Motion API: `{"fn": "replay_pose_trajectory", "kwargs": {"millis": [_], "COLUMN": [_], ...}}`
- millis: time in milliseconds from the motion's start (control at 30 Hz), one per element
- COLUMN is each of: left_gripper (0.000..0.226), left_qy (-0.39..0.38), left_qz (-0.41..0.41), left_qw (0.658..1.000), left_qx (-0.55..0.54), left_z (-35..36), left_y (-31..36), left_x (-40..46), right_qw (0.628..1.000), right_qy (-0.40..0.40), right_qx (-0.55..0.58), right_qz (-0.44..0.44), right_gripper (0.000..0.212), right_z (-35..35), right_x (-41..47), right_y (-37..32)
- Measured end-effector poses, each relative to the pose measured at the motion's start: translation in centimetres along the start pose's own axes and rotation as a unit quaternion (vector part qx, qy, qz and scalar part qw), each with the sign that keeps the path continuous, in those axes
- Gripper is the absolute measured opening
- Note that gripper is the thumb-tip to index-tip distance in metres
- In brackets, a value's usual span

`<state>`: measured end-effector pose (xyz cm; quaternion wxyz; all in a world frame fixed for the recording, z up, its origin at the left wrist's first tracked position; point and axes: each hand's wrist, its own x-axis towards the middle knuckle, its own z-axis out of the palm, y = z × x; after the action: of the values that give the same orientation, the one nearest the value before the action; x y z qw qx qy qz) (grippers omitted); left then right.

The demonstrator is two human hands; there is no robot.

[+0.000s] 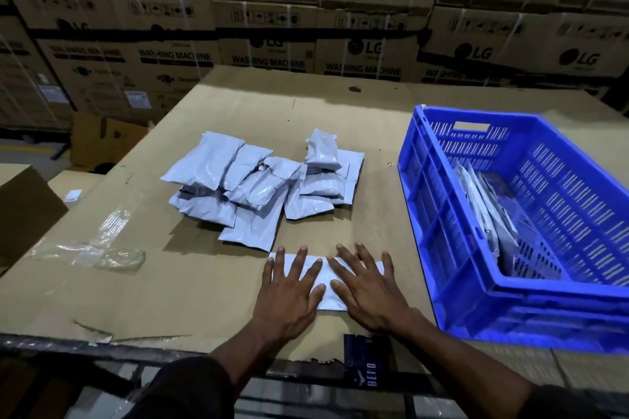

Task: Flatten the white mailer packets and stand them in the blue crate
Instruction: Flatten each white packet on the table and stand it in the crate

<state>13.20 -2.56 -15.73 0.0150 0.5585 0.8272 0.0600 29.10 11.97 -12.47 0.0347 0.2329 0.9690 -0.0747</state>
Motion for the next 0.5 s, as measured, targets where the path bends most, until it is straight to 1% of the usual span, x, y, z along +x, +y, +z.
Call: {"fn": "replay_pose_trajectory", "kwargs": {"millis": [100, 200, 267, 367, 433, 500], "left_gripper": [0.061, 0.061, 0.063, 0.065, 0.064, 0.066], "left_qy": [0.002, 0.009, -0.003, -0.018, -0.03, -0.013], "left_qz": [0.008, -0.001, -0.014, -0.022, -0.025, -0.007], "left_qw": [1.0, 1.0, 1.0, 1.0, 0.999, 1.0], "left_qx": [0.004, 0.003, -0.011, -0.01, -0.013, -0.012], "left_z": [0.1, -0.3, -0.7, -0.5, -0.6, -0.8], "left_y": [0.0, 0.2, 0.2, 0.1, -0.2, -0.2], "left_x": [-0.3, -0.4, 0.0, 0.1, -0.2, -0.5], "right_qw": [1.0, 1.0, 0.999, 0.998, 0.998, 0.997], "right_qy": [0.026, 0.006, 0.002, -0.016, -0.001, 0.013], "right_qx": [0.012, 0.014, 0.032, 0.057, 0.018, -0.001], "right_qz": [0.008, 0.009, 0.005, -0.024, -0.061, -0.079], "right_gripper": [0.065, 0.069, 0.071, 0.07, 0.07, 0.068], "right_z": [0.7, 0.1, -0.6, -0.9, -0.7, -0.8], "right_x": [-1.0, -0.8, -0.6, -1.2, -1.8, -2.3], "right_y": [-0.2, -0.5, -0.3, 0.7, 1.3, 1.6]}}
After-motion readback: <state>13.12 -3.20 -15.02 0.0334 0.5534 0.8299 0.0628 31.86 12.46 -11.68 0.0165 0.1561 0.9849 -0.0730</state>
